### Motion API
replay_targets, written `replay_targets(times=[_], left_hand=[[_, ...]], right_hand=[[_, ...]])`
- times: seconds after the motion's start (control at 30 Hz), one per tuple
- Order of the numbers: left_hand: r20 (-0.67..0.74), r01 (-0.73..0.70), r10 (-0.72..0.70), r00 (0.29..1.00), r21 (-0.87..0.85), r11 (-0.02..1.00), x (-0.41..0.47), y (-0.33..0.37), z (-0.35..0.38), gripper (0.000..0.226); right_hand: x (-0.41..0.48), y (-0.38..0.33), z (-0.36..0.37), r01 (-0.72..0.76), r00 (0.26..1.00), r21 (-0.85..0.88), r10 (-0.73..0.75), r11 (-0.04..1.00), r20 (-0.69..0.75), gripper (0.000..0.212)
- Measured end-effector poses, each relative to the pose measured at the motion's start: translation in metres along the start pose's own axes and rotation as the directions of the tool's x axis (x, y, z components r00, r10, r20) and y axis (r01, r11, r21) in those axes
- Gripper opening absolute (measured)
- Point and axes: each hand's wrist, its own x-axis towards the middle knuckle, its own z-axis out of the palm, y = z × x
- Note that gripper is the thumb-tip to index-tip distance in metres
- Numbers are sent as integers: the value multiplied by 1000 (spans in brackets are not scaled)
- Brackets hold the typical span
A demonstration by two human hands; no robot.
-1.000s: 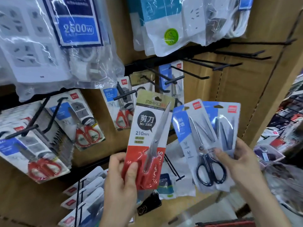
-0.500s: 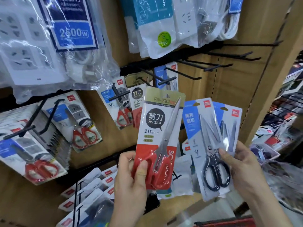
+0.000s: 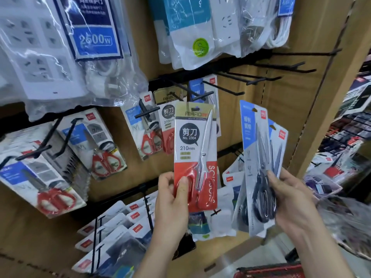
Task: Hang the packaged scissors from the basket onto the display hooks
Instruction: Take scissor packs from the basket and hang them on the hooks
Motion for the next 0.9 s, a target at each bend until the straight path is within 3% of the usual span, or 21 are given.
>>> replay_targets(times=[0.13,0.3,0.47,0.53,0.7,0.9], left_hand=[[151,63,-68,986,39,997,5,-5,-7,32],[273,105,-76,959,-92,990,1,-4,-21,31],[268,15,-17,963,10,1000,-4,-9,-30,42],[269,40,-36,963,-11,999,-5,-8,-30,38],[185,-81,49,981,167,983,11,-12,-30,43],[46,-49,39,998,251,967,49,-14,-20,55]], right_hand=[[-3,13,15,-24,999,-51,25,998,22,34],[-4,27,31,-57,996,-66,61,996,68,40],[-3,31,38,-50,996,-64,54,997,67,34],[-2,33,39,-52,997,-82,57,995,59,28],[3,32,24,23,1000,-214,-22,977,5,29],[7,30,3,7,998,-228,-21,974,-60,33]])
